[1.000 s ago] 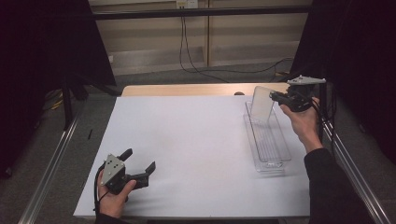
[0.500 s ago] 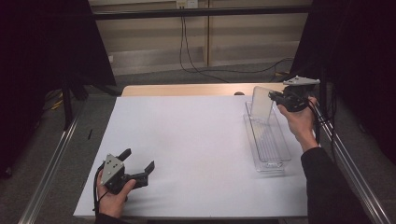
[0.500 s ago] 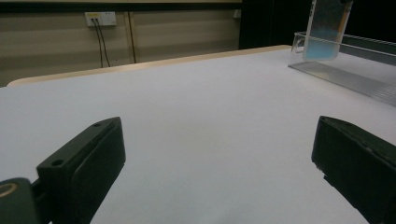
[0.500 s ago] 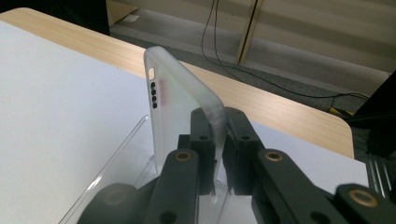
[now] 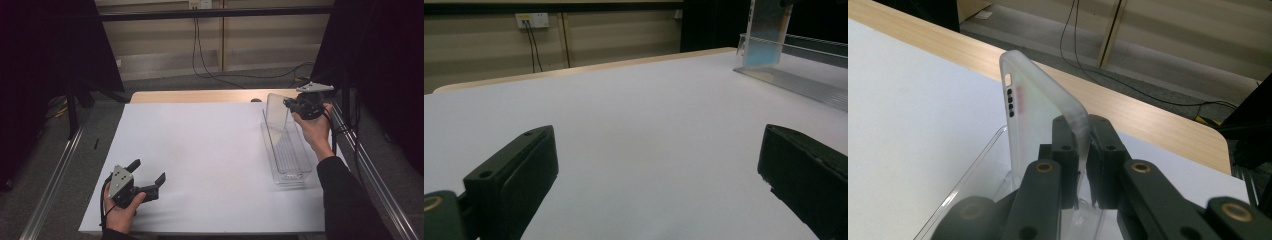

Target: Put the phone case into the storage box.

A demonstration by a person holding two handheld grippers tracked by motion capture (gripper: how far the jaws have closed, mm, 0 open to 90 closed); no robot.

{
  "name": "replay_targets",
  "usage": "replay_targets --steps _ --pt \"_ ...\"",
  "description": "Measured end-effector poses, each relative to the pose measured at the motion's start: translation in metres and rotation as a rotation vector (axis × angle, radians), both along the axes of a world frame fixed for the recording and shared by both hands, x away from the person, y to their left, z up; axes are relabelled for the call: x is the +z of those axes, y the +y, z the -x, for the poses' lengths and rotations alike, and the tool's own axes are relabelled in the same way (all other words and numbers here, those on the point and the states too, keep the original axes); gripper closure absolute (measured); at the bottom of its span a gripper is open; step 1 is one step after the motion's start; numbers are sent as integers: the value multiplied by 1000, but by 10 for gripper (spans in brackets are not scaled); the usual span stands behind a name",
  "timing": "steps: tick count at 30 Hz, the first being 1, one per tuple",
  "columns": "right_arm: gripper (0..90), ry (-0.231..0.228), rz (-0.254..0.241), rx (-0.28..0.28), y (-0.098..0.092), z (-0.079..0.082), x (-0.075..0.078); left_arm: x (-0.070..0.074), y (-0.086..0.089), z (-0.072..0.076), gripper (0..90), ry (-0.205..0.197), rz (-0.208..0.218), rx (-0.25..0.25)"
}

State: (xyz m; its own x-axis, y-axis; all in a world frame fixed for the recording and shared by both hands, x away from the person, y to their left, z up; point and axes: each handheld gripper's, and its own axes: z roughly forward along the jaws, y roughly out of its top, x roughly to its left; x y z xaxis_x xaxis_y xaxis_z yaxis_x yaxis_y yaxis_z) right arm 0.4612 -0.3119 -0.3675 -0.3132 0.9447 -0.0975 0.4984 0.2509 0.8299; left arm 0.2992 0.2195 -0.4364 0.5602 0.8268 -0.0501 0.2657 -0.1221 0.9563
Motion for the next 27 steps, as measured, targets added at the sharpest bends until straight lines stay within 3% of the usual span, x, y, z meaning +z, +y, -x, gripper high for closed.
replay_targets --steps 13,17,22,27 --pt "832 -12 -3 -20 -1 -4 -5 0 0 0 28 0 2 -1" --pt "833 14 3 -16 -4 -5 -3 0 -1 -1 28 2 1 -5" --pt "836 61 43 0 -9 -12 0 0 -2 -1 28 1 -2 -8" --pt "837 79 51 9 -13 -19 1 -1 -2 -2 28 2 1 -7"
